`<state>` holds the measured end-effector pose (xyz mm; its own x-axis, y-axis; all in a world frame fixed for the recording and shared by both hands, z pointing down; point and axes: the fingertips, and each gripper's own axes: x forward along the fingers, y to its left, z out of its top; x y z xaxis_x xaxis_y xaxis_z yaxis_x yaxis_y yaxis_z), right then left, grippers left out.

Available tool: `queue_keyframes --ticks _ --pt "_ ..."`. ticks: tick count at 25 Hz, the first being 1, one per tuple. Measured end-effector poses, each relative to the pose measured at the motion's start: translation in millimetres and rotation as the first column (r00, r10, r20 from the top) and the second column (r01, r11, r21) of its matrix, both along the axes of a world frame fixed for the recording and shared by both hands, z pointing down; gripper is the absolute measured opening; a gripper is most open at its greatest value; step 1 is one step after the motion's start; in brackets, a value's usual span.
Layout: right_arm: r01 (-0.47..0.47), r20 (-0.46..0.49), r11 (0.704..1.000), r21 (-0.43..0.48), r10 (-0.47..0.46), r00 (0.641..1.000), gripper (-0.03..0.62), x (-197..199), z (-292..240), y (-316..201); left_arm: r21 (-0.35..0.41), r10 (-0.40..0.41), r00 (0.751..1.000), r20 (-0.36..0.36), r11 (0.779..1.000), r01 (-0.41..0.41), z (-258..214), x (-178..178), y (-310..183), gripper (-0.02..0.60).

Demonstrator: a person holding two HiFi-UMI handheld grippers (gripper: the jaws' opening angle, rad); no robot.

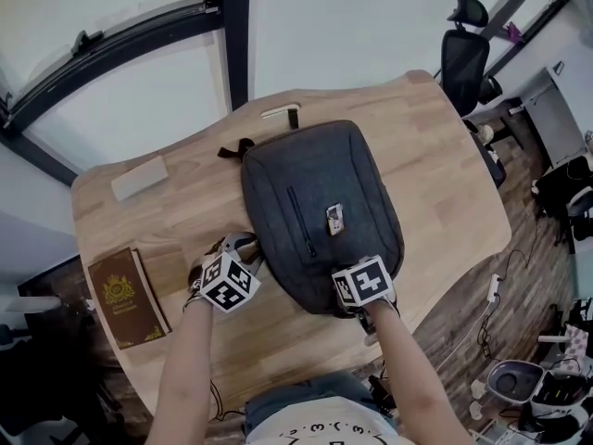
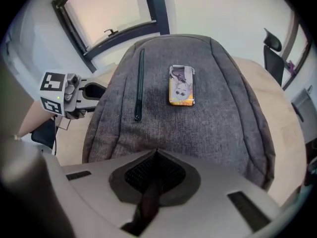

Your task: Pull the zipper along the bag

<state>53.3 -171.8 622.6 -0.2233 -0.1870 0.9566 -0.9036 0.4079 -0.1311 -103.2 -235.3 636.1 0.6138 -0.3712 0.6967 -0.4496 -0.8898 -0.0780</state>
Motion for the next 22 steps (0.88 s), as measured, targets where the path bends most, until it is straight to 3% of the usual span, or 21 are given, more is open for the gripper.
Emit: queue_keyframes --ticks 2,5,9,13,17,22 --pt "-0.005 -0.007 1.0 -0.015 0.005 1.0 0.052 0.3 0.3 0.4 0.004 -0.027 0.999 -0.026 1.0 0.027 -1.3 -1.9 0.0 0.053" --pt "0.002 -0.059 1.0 -0.023 -0.003 0.998 0.052 0.9 1.0 0.3 -0.075 -0.078 0.994 -0.076 0.995 0.072 -3.7 -4.5 2.3 0.042" --pt "-0.031 -0.081 0.998 -0.051 0.027 0.996 0.054 1.9 3.1 -0.6 -0.13 -0.097 0.992 -0.08 0.988 0.086 -7.3 -13.0 5.6 0.017" --pt "-0.078 -0.064 0.995 -0.064 0.074 0.995 0.054 2.6 4.5 -1.3 -0.164 -0.082 0.993 -0.08 0.984 0.068 -7.1 -12.9 10.0 0.017" --pt "-0.112 -0.121 0.993 -0.041 0.107 0.987 0.054 3.2 3.8 -2.0 -0.178 -0.061 0.995 -0.075 0.983 0.047 -8.5 -13.2 17.2 0.017" --pt "-0.241 -0.09 0.968 -0.067 0.235 0.968 0.054 5.4 5.7 -3.4 -0.201 -0.013 0.998 -0.061 0.98 0.001 -4.5 -12.7 39.0 0.017"
